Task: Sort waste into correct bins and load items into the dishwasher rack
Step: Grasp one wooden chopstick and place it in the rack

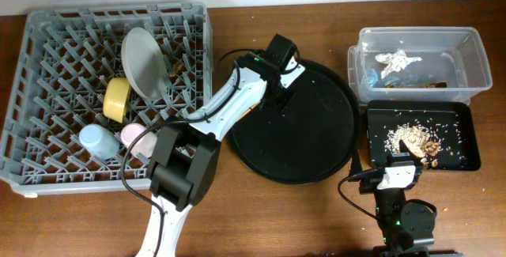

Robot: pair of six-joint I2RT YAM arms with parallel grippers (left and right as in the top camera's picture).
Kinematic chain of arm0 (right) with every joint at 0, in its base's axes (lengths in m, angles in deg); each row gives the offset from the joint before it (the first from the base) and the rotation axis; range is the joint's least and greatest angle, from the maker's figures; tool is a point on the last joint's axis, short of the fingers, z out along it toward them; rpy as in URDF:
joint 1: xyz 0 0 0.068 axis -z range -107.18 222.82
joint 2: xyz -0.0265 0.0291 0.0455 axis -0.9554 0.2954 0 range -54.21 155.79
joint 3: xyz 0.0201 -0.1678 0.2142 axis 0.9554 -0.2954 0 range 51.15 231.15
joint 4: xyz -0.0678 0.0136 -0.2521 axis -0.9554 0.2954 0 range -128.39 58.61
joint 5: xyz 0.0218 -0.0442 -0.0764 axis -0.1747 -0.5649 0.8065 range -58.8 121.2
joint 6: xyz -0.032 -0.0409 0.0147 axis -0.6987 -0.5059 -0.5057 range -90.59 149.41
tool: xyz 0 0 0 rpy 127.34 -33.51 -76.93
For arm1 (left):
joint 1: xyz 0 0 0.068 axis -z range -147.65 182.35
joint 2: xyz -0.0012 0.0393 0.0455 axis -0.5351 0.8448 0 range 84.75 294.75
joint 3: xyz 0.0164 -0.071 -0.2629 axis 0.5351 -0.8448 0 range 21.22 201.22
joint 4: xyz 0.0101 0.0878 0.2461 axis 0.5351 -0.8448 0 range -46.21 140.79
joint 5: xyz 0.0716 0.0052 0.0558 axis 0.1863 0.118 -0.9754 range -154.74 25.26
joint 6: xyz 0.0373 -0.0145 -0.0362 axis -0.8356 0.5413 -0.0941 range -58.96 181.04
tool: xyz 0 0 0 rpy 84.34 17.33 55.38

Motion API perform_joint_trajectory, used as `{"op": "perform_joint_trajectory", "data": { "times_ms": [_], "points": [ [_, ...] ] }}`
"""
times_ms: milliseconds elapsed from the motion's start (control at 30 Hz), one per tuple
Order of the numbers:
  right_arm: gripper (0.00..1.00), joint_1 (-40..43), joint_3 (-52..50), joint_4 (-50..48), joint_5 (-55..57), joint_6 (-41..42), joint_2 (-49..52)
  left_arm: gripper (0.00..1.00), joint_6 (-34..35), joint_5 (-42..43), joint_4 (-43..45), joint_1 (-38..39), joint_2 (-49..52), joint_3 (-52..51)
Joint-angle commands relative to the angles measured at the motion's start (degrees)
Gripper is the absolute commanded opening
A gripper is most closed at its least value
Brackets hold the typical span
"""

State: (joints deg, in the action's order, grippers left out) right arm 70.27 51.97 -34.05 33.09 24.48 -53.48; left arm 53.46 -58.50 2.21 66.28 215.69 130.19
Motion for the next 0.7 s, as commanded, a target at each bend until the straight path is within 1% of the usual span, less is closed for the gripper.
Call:
{"op": "perform_joint_trajectory", "data": {
  "times_ms": [0, 67, 100, 267, 467, 533, 600, 667],
  "points": [
    [0.98, 0.28, -0.50, 0.15, -0.13, -0.22, -0.37, 0.47, -1.11, -1.86, 0.96, 0.31, 2.12, -0.09],
    [0.99, 0.28, -0.50, 0.15, -0.13, -0.22, -0.37, 0.46, -1.11, -5.99, 1.44, 0.22, 3.21, -0.09],
    [0.99, 0.28, -0.50, 0.15, -0.13, -0.22, -0.37, 0.46, -1.11, -6.60, 1.44, 0.20, 3.21, -0.09],
    [0.98, 0.28, -0.50, 0.15, -0.13, -0.22, -0.37, 0.46, -1.14, -6.99, 1.90, 0.11, 3.76, -0.09],
    [0.98, 0.28, -0.50, 0.15, -0.13, -0.22, -0.37, 0.46, -1.16, -8.24, 2.08, 0.04, 7.02, -0.13],
    [0.98, 0.28, -0.50, 0.15, -0.13, -0.22, -0.37, 0.45, -1.14, -8.11, 1.62, 0.04, 8.35, -0.13],
    [0.99, 0.28, -0.50, 0.15, -0.13, -0.22, -0.37, 0.42, -1.11, -7.06, 0.92, 0.33, 8.33, -0.04],
    [0.98, 0.28, -0.50, 0.15, -0.13, -0.22, -0.37, 0.42, -0.70, -4.52, -3.45, 1.16, 8.02, 2.89]
  ]
}}
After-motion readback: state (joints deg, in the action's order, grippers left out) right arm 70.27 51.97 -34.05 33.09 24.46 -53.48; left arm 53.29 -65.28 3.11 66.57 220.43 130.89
